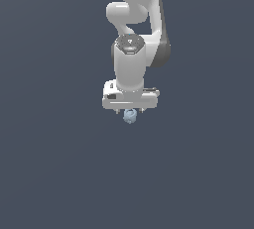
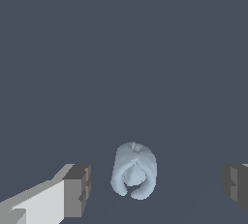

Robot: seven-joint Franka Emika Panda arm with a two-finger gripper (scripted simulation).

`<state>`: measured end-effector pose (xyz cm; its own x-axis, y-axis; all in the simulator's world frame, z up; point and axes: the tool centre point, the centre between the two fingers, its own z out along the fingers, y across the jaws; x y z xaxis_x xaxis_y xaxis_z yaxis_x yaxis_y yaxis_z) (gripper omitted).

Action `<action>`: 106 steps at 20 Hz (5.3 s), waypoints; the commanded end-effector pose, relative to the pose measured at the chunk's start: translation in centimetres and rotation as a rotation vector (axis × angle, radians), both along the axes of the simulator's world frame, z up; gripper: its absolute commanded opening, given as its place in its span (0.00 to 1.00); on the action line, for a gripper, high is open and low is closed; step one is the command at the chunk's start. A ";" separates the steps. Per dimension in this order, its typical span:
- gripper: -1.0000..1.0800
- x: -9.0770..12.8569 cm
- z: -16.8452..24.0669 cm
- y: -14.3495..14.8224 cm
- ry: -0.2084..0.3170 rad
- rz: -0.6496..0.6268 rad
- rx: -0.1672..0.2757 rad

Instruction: Pick up the object and move it to a goal position.

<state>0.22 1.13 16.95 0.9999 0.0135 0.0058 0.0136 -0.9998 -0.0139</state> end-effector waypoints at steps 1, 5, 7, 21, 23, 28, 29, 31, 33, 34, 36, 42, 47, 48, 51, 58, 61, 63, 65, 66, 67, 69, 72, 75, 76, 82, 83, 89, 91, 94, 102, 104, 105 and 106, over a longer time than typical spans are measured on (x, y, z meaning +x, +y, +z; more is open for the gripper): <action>0.96 0.0 0.0 0.0 0.000 0.000 0.000; 0.96 -0.1 -0.1 0.0 0.005 -0.009 0.001; 0.96 -0.2 -0.1 0.0 0.010 -0.021 0.003; 0.96 -0.7 -0.8 0.1 0.015 -0.044 0.003; 0.96 -1.0 -1.4 0.1 0.015 -0.055 0.003; 0.96 -2.3 -3.3 0.3 0.013 -0.096 -0.001; 0.96 -2.7 -3.8 0.3 0.013 -0.107 -0.002; 0.96 -3.4 -4.9 0.4 0.011 -0.131 -0.005; 0.96 -4.2 -5.8 0.4 0.010 -0.152 -0.007; 0.96 -4.5 -6.2 0.5 0.010 -0.161 -0.008; 0.96 -5.1 -6.9 0.5 0.009 -0.177 -0.010; 0.96 -6.0 -7.9 0.5 0.007 -0.203 -0.013; 0.96 -6.0 -8.1 0.5 0.008 -0.202 -0.013; 0.96 -6.0 -8.2 0.5 0.008 -0.202 -0.013; 0.96 -6.1 -9.1 0.5 0.008 -0.202 -0.013; 0.96 -6.2 -12.3 0.5 0.007 -0.204 -0.013; 0.96 -6.2 -12.9 0.5 0.007 -0.204 -0.013; 0.96 -6.1 -13.0 0.5 0.007 -0.204 -0.013; 0.00 -6.1 -13.0 0.5 0.007 -0.204 -0.013; 0.00 -6.1 -13.0 0.5 0.007 -0.204 -0.013; 0.00 -6.1 -13.0 0.5 0.007 -0.204 -0.013; 0.00 -6.1 -13.0 0.5 0.007 -0.204 -0.013; 0.00 -6.1 -13.0 0.5 0.007 -0.204 -0.013; 0.00 -6.1 -12.9 0.6 0.007 -0.204 -0.013; 0.00 -6.1 -12.8 0.6 0.007 -0.204 -0.013; 0.00 -5.1 -11.5 0.6 0.007 -0.204 -0.013; 0.00 -4.8 -11.2 0.6 0.007 -0.204 -0.013; 0.00 -2.3 -8.1 0.7 0.007 -0.204 -0.013; 0.00 -1.3 -6.9 0.7 0.007 -0.204 -0.013; 0.00 0.0 -5.4 0.8 0.007 -0.204 -0.013; 0.00 1.9 -3.3 0.8 0.007 -0.204 -0.013; 0.00 2.1 -3.2 0.8 0.007 -0.204 -0.013; 0.00 2.1 -3.2 0.8 0.007 -0.204 -0.013; 0.00 2.1 -3.2 0.8 0.007 -0.204 -0.013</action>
